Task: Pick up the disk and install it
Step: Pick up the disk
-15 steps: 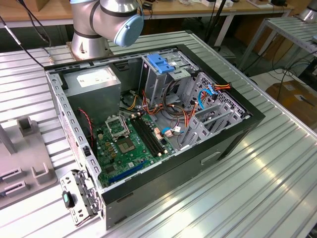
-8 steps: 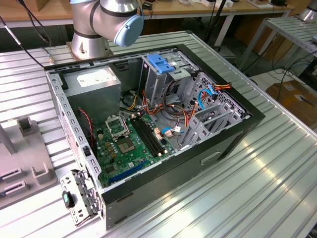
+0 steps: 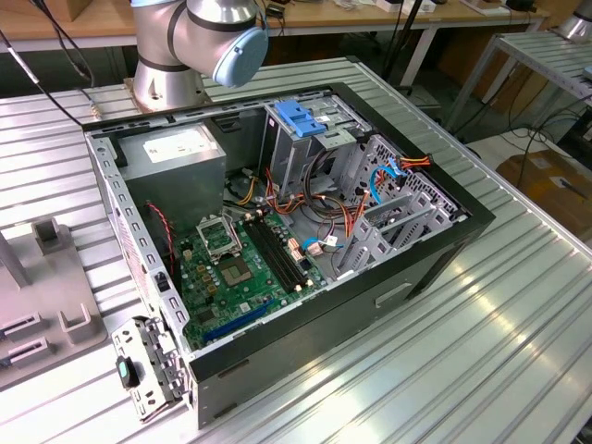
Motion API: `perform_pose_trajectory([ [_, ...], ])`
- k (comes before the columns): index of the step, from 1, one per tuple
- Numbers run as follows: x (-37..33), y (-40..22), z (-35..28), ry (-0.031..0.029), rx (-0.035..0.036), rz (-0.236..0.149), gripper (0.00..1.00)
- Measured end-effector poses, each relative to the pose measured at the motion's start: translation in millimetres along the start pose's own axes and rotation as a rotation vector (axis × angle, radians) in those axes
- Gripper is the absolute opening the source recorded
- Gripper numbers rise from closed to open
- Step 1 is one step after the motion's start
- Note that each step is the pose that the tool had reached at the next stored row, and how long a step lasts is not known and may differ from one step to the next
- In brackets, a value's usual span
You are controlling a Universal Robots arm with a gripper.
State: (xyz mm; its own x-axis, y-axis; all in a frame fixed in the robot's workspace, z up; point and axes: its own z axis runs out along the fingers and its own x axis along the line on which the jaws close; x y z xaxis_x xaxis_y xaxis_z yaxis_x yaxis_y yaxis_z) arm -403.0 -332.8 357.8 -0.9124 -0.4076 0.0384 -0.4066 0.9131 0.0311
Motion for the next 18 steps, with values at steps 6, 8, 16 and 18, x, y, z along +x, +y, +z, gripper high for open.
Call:
perform_pose_trajectory([
  [6,0.0,0.0,0.0,0.0007,0.0008,-0.022,0.11],
  [8,0.0,0.0,0.0,0.0008,0.0010,-0.026,0.11],
  [16,0.0,0.0,0.0,0.0015,0.0018,-0.047,0.11],
  [18,0.0,0.0,0.0,0.0016,0.0020,-0.051,0.11],
])
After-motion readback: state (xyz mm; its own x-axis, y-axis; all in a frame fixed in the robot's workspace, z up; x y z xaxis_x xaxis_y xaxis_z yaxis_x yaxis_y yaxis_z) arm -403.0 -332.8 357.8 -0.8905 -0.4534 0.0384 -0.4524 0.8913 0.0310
